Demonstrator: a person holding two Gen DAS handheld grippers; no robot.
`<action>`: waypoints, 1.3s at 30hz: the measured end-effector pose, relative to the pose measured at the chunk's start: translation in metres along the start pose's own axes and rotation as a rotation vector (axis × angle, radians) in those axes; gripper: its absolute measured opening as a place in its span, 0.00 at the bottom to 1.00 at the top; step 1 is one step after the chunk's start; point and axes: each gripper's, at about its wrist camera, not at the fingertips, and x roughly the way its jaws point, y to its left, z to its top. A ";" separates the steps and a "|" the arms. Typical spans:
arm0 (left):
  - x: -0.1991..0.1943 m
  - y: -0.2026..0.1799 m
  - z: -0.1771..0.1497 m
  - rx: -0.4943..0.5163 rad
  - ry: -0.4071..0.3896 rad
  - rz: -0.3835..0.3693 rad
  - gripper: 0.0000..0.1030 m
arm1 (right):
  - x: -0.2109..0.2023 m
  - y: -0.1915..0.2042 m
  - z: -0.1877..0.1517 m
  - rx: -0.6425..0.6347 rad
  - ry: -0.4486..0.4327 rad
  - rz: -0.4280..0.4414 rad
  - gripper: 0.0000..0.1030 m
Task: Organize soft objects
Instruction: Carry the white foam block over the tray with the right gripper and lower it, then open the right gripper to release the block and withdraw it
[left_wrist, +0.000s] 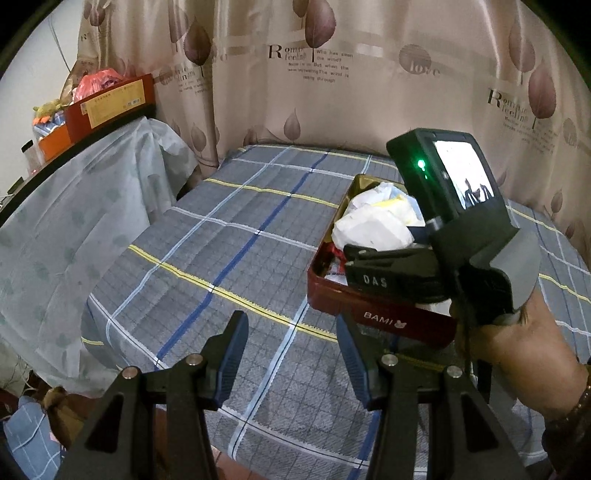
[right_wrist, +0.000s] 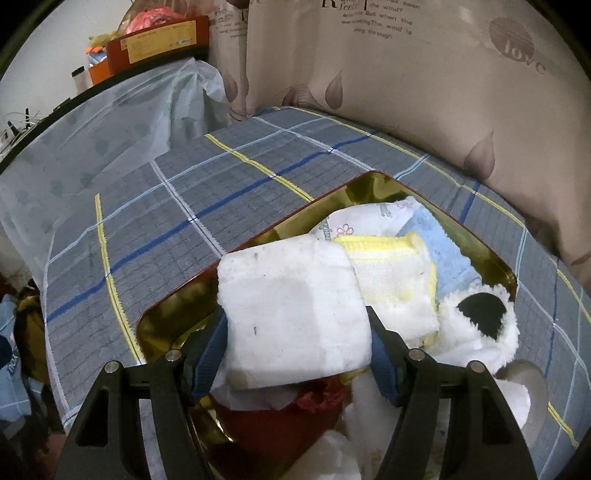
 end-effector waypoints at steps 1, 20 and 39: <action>0.000 0.000 0.000 0.000 0.001 0.000 0.49 | 0.001 -0.001 0.001 0.004 -0.001 -0.001 0.64; 0.001 -0.002 -0.003 0.007 -0.022 -0.016 0.49 | -0.070 -0.008 -0.014 0.066 -0.237 0.045 0.72; -0.010 -0.031 -0.025 0.106 -0.229 -0.148 0.49 | -0.183 -0.015 -0.150 0.289 -0.507 -0.263 0.99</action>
